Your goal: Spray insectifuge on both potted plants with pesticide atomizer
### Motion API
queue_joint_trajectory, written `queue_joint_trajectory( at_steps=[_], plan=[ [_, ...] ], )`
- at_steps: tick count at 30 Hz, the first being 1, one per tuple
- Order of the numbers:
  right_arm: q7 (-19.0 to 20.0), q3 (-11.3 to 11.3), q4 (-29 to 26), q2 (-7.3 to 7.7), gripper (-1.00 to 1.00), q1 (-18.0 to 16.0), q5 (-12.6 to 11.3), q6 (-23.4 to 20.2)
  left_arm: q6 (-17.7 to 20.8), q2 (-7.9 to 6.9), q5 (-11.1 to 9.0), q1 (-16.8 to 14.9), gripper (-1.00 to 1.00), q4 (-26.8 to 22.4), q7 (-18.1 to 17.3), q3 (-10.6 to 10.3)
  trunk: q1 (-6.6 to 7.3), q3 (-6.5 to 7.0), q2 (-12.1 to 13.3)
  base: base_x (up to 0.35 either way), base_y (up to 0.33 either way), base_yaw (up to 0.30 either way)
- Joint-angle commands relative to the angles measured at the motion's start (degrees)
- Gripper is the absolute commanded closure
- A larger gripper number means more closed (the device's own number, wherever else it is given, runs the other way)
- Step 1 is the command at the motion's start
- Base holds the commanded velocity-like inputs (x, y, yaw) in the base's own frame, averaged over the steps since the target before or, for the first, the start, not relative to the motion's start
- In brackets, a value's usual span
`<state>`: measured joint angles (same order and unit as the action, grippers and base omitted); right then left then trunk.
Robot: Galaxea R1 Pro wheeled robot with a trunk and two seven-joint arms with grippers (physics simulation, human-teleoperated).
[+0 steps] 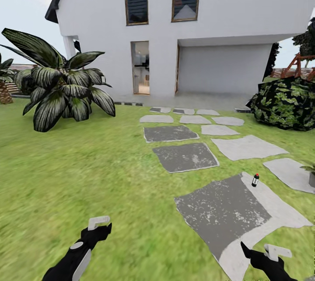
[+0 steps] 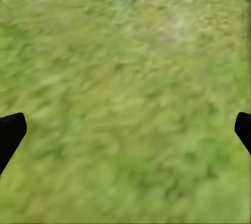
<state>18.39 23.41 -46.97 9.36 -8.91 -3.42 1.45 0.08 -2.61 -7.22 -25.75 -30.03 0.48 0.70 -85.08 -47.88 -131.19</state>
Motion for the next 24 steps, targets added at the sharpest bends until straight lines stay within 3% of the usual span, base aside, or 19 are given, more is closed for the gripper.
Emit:
queue_joint_trajectory(
  at_steps=[1,11,24],
  plan=[
    [0.42,0.15,0.03,-0.01,-1.0,-0.06,-0.36,0.05,0.01,-0.02,-0.6,0.0,-1.0,-0.03,0.05,-0.08,0.0,-0.06,-0.02,0.126,0.322,-0.3],
    [0.42,0.14,0.03,0.02,-1.0,-0.06,-0.36,0.06,0.01,-0.02,-0.6,0.0,-1.0,-0.03,0.05,-0.15,0.0,-0.06,-0.02,0.121,0.262,-0.3],
    [0.42,0.14,0.03,-0.01,-1.0,-0.06,-0.36,0.05,-0.15,-0.02,-0.6,0.0,-1.0,-0.03,0.12,-0.17,0.0,-0.06,-0.02,0.027,0.041,-0.3]
  ],
)
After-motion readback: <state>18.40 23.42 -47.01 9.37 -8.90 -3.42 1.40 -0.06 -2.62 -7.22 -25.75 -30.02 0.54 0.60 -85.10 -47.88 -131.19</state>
